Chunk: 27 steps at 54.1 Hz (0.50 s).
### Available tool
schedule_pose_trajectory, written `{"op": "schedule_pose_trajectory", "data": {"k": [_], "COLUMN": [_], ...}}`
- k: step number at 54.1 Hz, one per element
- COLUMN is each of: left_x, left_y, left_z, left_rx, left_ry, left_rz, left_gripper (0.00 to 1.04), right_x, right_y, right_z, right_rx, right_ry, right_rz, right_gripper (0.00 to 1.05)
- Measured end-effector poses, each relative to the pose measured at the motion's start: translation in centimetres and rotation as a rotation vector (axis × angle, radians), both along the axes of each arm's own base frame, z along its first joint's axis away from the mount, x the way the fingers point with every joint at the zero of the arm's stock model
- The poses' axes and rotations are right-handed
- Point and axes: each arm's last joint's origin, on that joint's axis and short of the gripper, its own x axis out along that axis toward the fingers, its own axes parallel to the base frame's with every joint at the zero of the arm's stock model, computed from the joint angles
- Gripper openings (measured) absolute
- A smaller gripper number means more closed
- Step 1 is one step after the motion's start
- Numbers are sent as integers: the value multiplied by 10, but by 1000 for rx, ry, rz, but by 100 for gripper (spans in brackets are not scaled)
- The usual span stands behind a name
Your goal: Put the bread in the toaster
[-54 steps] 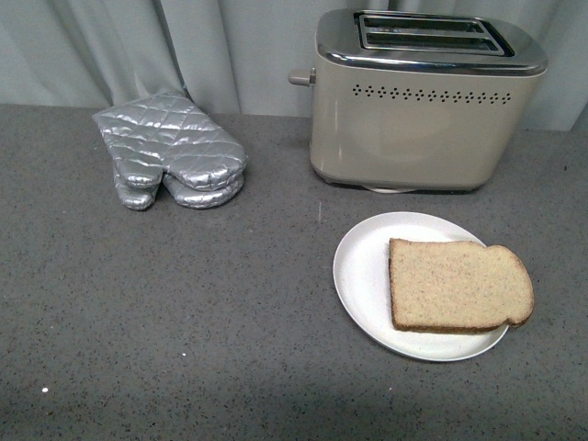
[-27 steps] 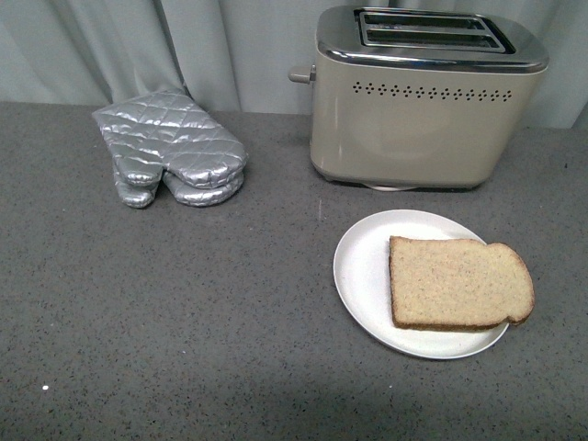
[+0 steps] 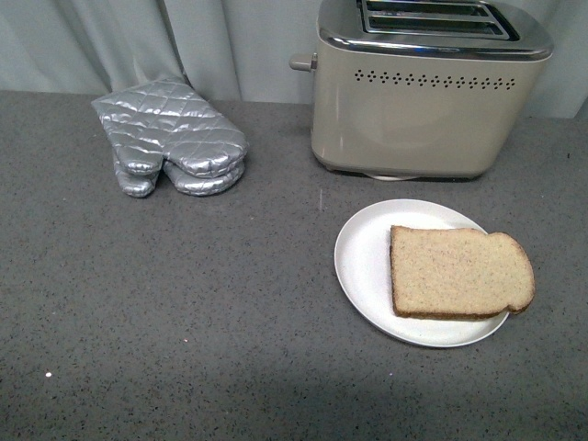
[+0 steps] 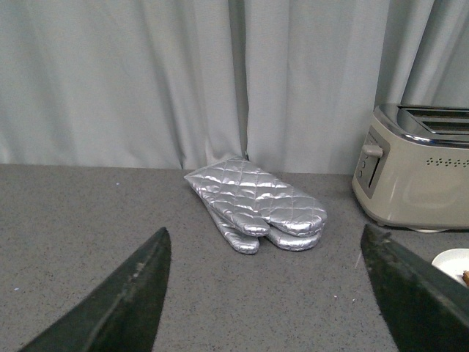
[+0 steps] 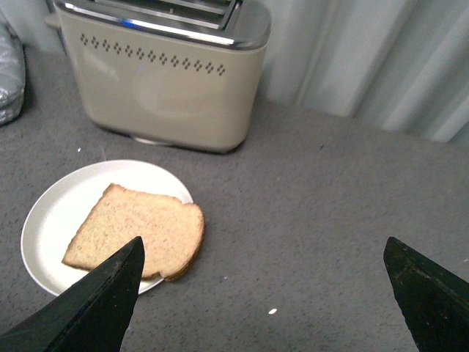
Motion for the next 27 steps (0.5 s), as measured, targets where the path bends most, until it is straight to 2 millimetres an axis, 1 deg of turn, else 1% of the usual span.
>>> {"op": "schedule_pose_trajectory", "data": {"k": [4,6,9,14,22,27], "left_x": [0,0,0,0,0,0], "left_y": [0,0,0,0,0,0], "left_z": [0,0,0,0,0,0], "left_rx": [0,2,2,2,2,2], "left_ry": [0,0,0,0,0,0], "left_rz": [0,0,0,0,0,0], "left_gripper": [96,100,98,98,98,98], "right_x": [28,41,56,77,128,150], "right_y": [-1,-2,-2,-3,-3,0], "right_z": [-2,-5,-12,-22,-48,-63], "right_rx": [53,77,108,150,241,277], "right_ry": [104,159,241,356,591,687], "right_rz": [16,19,18,22,-2,-15], "right_gripper": [95,95,95,95,95,95]}}
